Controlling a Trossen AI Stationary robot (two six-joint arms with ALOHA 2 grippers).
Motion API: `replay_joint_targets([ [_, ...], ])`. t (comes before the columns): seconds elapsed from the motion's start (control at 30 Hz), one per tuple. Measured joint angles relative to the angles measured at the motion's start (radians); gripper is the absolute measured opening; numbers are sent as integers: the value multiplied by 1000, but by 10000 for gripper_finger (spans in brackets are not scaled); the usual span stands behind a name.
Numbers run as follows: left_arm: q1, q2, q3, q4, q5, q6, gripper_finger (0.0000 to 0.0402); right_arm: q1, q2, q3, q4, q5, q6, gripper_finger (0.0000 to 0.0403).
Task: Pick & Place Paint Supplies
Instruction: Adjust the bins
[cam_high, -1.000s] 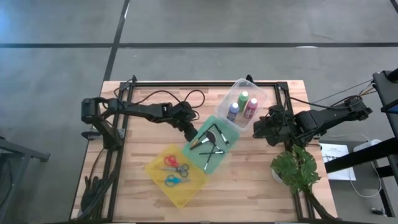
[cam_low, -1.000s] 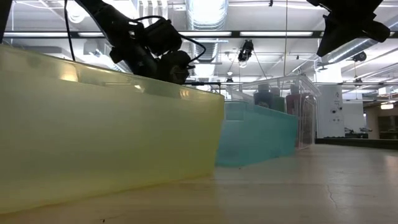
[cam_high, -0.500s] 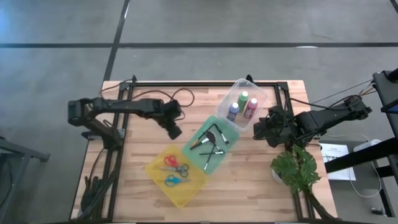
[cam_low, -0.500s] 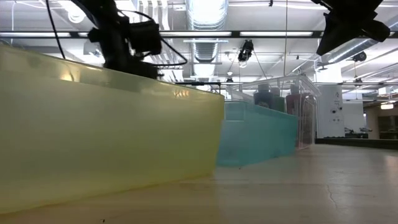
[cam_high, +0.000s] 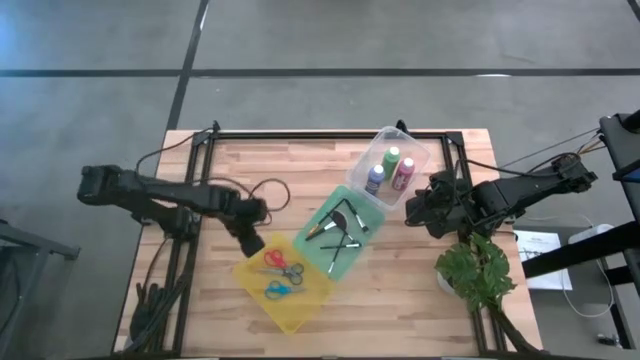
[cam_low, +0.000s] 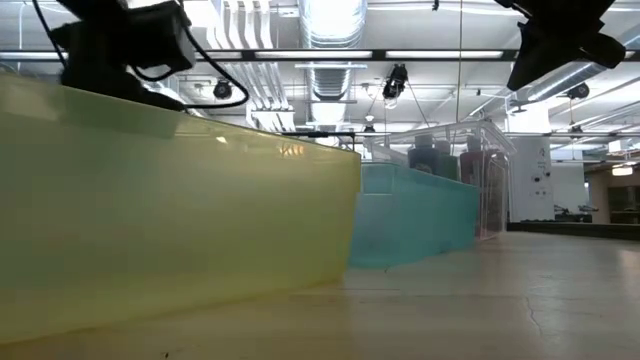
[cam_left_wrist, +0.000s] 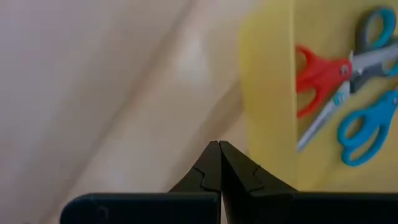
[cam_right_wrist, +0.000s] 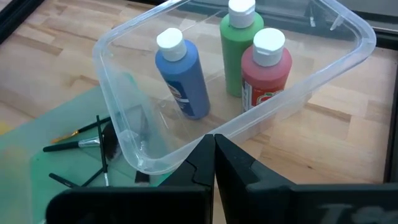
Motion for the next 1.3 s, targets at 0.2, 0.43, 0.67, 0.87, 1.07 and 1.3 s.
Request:
replay_joint_targets([
  [0.2,-137,8,-36,119,31,-132,0,0,0,-2,1,0,-4,8],
  [0.43,-168,8,-36,261,40,-202,0,0,-1,-9,1,0,-3,8],
  [0.67,-169,4,-36,202,39,-235,0,3,-1,-11,6,-1,0,8],
  [0.87,-194,-75,-36,146,9,-270,0,8,0,-11,8,-3,0,8],
  [1.07,-291,-214,-35,87,29,-344,0,8,0,-13,13,-5,-1,8],
  [1.3,-633,-229,14,278,113,-483,0,9,0,-13,44,-33,-47,8],
])
